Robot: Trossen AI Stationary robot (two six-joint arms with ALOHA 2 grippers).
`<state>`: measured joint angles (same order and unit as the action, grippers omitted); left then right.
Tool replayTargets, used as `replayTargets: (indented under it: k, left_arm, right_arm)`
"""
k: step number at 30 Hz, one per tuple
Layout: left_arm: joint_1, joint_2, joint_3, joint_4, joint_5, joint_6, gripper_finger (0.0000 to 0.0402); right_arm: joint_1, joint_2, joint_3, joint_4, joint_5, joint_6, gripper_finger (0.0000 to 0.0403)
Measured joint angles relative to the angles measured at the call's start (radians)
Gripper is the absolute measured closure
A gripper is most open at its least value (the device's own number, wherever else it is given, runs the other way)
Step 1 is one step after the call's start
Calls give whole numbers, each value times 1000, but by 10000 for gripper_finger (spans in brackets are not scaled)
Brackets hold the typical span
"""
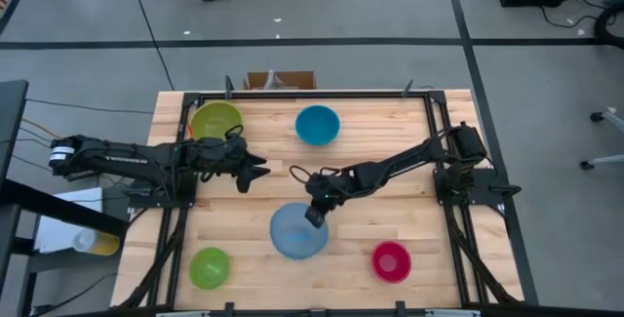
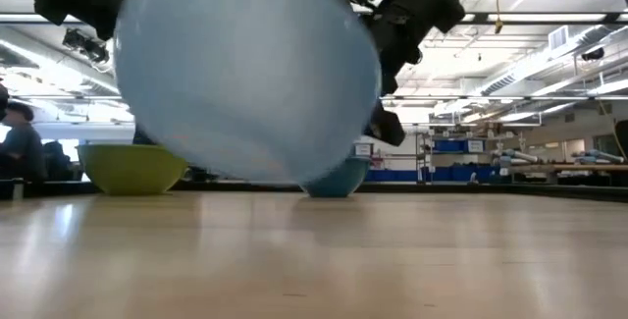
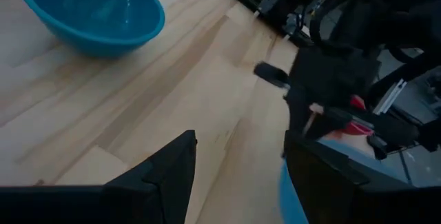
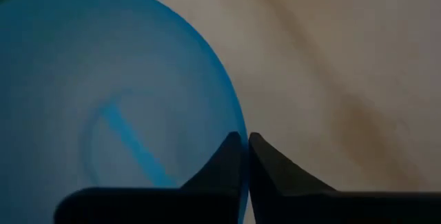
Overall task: Nest bowls inside each other
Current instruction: Stack the light blue bowl on top of the light green bowl
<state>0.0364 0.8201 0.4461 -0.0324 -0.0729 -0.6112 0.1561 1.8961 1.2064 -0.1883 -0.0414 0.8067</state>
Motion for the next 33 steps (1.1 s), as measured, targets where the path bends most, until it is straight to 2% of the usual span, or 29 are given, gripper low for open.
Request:
replayTargets:
  k: [7,14,26,29,33]
  left_arm:
    - [0,23,0,26,6,-3,180]
    - [-6,62,0,62,9,-51,180]
    - [118,117,-2,159,-60,-69,180]
    - [148,128,1,241,-89,-67,180]
    - [202,143,15,255,-97,-53,180]
  right_arm:
    - [-23,-52,-1,-45,196,-69,391]
    - [-82,-128,-1,-148,391,-221,391]
    - [-236,-182,-1,-156,489,-606,391]
    - [-261,-195,2,-146,494,-708,391]
    - [-295,-198,49,-131,495,-821,391]
